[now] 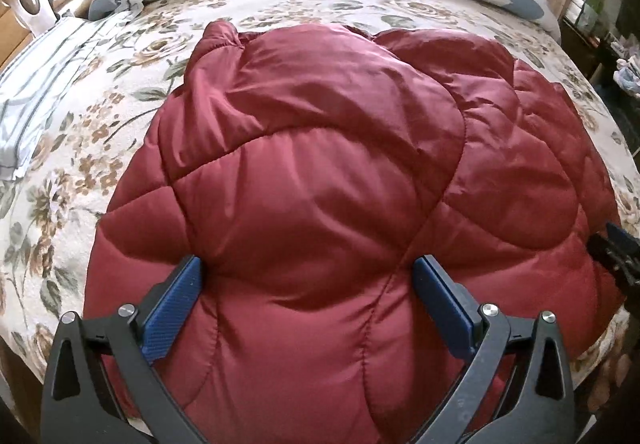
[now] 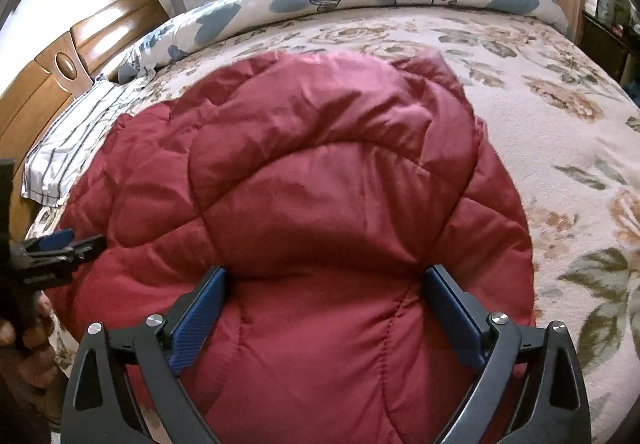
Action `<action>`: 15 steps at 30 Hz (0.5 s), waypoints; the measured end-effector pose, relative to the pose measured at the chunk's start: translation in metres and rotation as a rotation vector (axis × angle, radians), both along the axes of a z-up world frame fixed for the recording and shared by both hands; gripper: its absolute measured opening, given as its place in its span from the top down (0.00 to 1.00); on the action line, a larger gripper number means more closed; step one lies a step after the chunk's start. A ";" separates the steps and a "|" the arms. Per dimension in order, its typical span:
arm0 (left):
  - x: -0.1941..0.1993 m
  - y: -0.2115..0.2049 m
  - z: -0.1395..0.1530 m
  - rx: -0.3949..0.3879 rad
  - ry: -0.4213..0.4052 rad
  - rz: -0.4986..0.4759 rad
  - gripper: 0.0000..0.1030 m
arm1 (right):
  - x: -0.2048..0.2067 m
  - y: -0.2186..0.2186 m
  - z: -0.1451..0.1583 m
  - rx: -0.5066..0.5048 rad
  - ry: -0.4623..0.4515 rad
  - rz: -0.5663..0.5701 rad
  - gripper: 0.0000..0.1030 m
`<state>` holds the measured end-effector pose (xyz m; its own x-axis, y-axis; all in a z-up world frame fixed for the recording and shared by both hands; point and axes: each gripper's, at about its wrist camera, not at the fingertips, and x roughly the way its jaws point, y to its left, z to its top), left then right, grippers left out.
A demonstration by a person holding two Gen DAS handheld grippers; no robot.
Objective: Fold large clothes
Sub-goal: 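Press and smooth the folded jacket with both open grippers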
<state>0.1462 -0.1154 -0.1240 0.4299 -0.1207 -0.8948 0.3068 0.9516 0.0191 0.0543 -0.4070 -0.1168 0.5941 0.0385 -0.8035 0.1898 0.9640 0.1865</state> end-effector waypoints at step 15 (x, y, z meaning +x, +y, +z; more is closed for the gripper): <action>0.000 0.001 0.000 0.003 -0.008 0.000 0.00 | 0.033 0.027 0.010 -0.040 0.008 0.095 0.05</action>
<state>0.1463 -0.1143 -0.1245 0.4371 -0.1177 -0.8917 0.3063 0.9516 0.0246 0.0870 -0.3803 -0.1068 0.5831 0.0620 -0.8101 0.0983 0.9844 0.1462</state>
